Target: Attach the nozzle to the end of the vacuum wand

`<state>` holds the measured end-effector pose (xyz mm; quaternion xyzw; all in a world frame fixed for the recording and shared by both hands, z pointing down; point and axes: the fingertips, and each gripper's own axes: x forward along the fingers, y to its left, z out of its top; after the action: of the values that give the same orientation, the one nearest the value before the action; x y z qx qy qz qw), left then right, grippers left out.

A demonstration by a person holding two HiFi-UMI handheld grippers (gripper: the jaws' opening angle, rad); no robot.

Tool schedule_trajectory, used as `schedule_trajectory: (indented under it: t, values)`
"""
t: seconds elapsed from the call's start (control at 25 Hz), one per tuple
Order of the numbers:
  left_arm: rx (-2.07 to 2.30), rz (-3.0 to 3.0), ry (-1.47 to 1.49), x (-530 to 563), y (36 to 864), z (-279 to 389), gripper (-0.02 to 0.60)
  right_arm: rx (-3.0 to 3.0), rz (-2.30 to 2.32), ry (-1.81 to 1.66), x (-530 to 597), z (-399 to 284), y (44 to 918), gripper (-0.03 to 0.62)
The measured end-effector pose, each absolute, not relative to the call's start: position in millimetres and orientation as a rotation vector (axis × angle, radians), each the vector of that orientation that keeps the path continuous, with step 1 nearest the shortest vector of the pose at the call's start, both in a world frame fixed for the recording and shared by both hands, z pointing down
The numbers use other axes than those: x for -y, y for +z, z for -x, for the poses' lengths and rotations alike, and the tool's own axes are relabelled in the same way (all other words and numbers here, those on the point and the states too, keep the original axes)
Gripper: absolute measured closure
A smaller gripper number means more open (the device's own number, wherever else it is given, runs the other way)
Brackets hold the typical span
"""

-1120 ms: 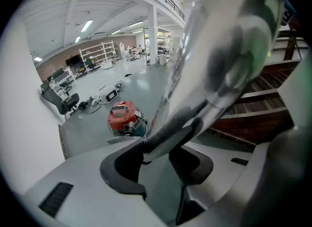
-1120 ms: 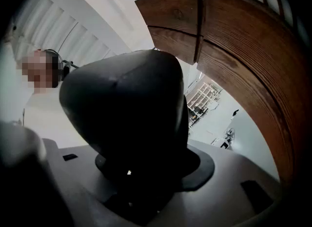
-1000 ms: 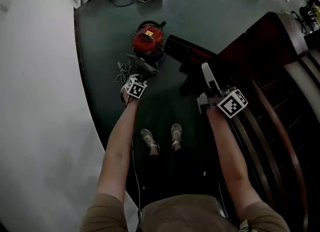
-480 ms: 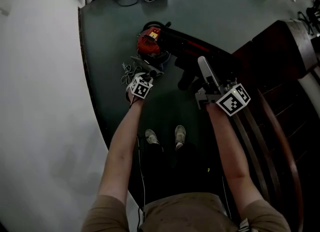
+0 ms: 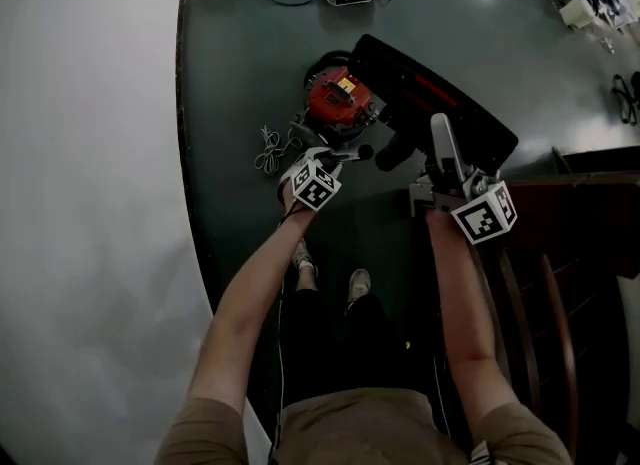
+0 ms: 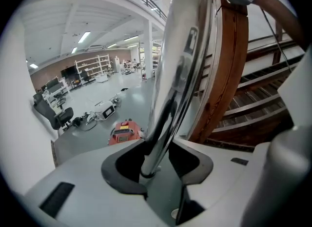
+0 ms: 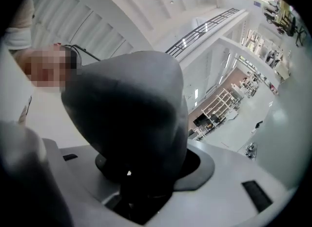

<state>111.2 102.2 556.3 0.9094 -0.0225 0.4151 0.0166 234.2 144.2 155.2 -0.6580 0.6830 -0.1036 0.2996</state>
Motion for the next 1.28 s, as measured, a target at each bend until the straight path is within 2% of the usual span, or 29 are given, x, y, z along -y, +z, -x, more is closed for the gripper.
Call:
schedule_trajectory:
  t: [0.4,1.28]
  values:
    - [-0.064,-2.829,1.224,-33.1,530.0,-113.0,0.423,-1.850,1.898,-0.218,-27.9,-221.9,137.6,0.373]
    - [0.025,-2.837,1.192,-25.1,546.4,-127.1,0.425,-1.832,1.806,-0.069,-26.9,-226.9,149.4,0.375]
